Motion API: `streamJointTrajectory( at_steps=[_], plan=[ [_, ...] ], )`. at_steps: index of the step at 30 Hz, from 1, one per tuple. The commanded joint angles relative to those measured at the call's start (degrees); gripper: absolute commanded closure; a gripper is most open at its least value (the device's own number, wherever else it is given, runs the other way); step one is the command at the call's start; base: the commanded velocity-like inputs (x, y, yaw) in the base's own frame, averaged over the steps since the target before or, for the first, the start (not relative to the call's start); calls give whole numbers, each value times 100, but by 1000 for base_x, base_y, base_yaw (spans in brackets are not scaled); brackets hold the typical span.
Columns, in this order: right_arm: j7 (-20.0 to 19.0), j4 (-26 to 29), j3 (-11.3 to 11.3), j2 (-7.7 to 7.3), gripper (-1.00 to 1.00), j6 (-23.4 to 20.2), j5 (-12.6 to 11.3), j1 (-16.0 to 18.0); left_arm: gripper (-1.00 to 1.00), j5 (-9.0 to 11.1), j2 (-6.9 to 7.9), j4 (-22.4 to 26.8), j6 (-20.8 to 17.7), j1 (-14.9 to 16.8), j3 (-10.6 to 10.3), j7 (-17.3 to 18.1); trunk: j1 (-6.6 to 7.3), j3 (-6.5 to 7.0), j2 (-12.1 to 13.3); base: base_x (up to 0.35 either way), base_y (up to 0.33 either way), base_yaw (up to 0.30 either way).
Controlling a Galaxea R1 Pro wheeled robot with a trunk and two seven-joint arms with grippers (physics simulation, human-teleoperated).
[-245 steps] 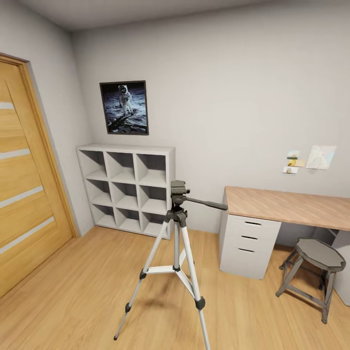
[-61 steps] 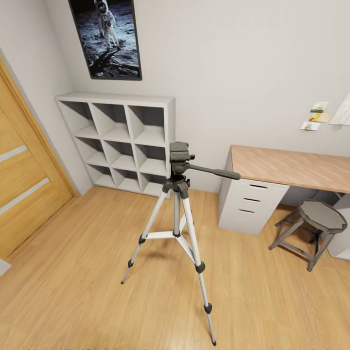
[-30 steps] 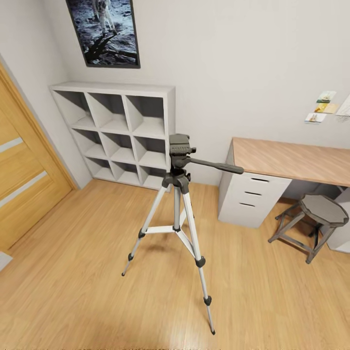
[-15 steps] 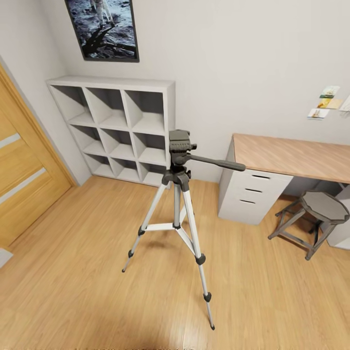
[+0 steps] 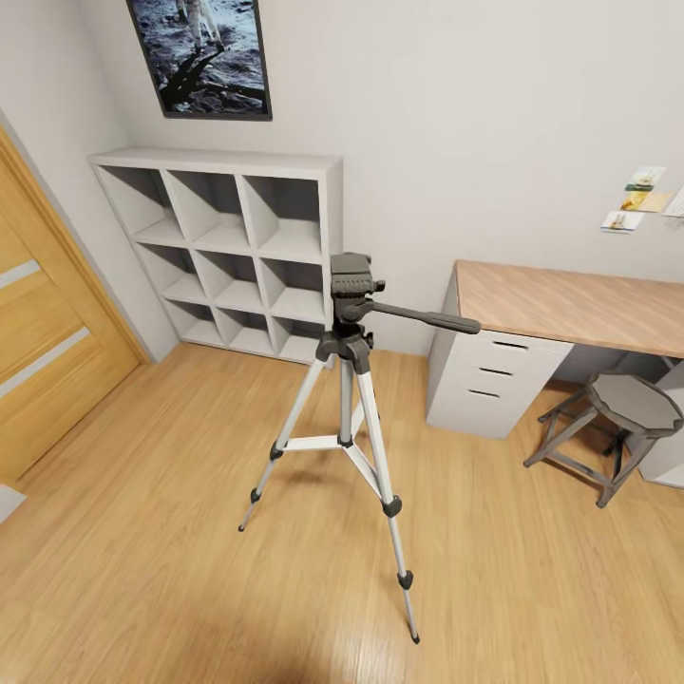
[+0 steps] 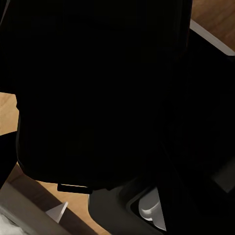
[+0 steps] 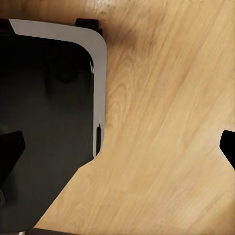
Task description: Attach the digital camera to the camera tripod in the bedroom.
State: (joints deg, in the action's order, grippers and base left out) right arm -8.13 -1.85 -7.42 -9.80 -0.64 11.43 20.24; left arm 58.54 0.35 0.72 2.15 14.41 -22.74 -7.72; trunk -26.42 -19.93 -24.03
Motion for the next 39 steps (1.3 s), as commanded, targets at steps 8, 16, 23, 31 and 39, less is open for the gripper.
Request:
streamJointTrajectory(
  at_steps=[8,16,23,31,39],
  plan=[
    [-13,-8,-49,0,-100,-2,52,6,100,35,1,7,5,1,-47,-19,-2,-8,-9,0,0,0],
    [90,1,-49,11,-100,229,66,6,100,28,-18,33,46,1,-60,3,-2,-8,-9,0,0,0],
    [557,158,-91,65,-100,383,43,6,100,96,-12,45,137,1,-4,10,-2,-8,-9,0,0,0],
    [1139,2073,-109,121,-100,290,2,-3,100,107,-9,45,150,1,-9,15,-2,-8,-9,0,0,0],
    [1250,2646,-126,149,-100,-284,-410,1242,100,37,-39,66,154,1,-71,16,-2,-8,-9,0,0,0]
  ],
)
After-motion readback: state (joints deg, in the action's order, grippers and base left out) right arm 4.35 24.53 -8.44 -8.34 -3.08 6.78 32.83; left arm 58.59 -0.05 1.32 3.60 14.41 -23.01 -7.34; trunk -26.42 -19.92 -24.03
